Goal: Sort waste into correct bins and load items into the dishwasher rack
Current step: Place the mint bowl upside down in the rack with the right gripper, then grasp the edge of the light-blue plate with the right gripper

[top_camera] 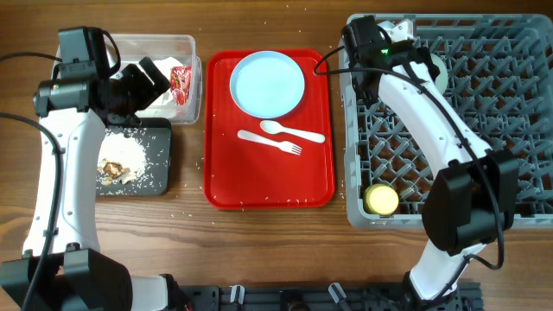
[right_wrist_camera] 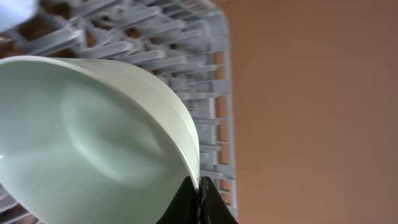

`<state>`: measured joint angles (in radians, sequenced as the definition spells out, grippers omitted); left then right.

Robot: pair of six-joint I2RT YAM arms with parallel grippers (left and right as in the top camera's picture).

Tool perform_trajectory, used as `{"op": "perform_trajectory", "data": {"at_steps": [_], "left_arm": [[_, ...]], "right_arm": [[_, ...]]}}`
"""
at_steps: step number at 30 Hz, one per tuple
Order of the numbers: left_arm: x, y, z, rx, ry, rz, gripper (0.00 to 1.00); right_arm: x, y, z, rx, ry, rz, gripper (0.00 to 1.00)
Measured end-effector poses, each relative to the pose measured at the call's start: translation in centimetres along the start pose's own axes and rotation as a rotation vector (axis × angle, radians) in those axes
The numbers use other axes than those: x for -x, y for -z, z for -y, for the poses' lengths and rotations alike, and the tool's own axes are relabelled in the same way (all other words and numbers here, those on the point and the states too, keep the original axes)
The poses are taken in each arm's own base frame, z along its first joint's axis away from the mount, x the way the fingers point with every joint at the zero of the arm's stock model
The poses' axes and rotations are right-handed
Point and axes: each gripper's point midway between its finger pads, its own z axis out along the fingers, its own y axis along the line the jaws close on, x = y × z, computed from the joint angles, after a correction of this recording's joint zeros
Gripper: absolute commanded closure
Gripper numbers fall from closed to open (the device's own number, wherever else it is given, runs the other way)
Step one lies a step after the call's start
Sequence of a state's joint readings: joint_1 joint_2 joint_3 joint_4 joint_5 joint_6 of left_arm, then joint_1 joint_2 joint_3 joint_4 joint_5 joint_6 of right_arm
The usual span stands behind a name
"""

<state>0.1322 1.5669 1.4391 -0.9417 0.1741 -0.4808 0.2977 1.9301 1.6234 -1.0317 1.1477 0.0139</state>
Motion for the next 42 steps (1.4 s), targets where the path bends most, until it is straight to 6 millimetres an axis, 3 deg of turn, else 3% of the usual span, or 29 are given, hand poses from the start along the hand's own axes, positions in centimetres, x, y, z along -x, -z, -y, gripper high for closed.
{"op": "perform_trajectory", "data": {"at_steps": [4,26,28,32,36,42], "left_arm": [[0.0,0.0,0.0,0.000,0.000,0.000,0.00],[0.0,0.0,0.0,0.000,0.000,0.000,0.00],[0.0,0.0,0.0,0.000,0.000,0.000,0.00],[0.0,0.0,0.0,0.000,0.000,0.000,0.00],[0.0,0.0,0.0,0.000,0.000,-0.001,0.00],[0.0,0.0,0.0,0.000,0.000,0.000,0.00]], "right_arm": [[0.1,0.0,1.1,-0.064,-0.007,0.002,0.95],[-0.4,-0.3,-2.0,0.027,0.029,0.008,0.94],[-0.2,0.7,-2.6,0.037,0.057,0.028,0.65],[0.5,3.1,-4.3,0.074,0.104,0.084,0.30],[0.9,5.3,-6.1,0.121,0.139,0.134,0.16],[0.8,6.0,-7.6,0.202,0.149,0.142,0.05]]}}
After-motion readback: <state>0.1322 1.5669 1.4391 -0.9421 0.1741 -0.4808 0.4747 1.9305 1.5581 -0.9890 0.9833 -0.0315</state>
